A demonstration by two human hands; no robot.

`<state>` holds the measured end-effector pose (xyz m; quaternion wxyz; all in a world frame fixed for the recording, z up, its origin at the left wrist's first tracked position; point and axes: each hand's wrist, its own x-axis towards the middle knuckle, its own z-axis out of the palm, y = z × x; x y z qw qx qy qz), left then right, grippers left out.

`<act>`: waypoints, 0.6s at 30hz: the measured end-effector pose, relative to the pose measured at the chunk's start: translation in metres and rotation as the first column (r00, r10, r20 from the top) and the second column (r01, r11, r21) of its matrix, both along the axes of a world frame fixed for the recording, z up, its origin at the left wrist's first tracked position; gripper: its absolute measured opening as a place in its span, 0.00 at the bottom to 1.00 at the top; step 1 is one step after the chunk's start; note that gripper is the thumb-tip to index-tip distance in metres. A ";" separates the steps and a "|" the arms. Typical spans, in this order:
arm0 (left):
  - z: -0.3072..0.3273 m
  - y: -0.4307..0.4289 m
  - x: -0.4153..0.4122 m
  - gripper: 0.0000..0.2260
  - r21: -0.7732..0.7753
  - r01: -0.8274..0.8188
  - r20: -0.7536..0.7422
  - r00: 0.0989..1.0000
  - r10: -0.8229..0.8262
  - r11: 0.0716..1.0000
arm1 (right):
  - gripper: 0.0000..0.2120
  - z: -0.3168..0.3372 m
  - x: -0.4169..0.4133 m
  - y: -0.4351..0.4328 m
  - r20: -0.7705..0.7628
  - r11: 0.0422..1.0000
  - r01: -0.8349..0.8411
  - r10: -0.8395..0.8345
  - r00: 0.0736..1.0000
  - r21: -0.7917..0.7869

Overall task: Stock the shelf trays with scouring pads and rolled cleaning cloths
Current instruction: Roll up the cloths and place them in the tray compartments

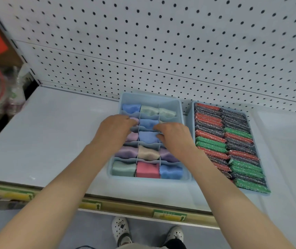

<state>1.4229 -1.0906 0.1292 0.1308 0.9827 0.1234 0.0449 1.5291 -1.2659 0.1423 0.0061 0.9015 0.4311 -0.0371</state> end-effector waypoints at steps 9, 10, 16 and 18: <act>-0.021 0.000 0.008 0.17 0.249 0.153 -0.107 0.986 -0.130 0.956 | 0.13 -0.020 -0.005 0.021 -0.115 0.999 -0.047 0.050 0.992 0.027; -0.021 -0.002 0.009 0.17 0.239 0.136 -0.103 0.988 -0.114 0.962 | 0.13 -0.021 -0.005 0.021 -0.120 0.998 -0.040 0.044 0.992 0.042; -0.016 -0.007 0.001 0.08 0.108 0.083 0.021 0.996 -0.086 0.991 | 0.12 -0.017 -0.010 0.015 -0.130 0.991 -0.030 0.048 0.990 0.133; -0.010 -0.010 -0.013 0.07 -0.061 0.071 0.115 0.991 -0.063 0.996 | 0.10 -0.012 -0.015 0.005 -0.142 0.966 -0.020 0.058 0.988 0.258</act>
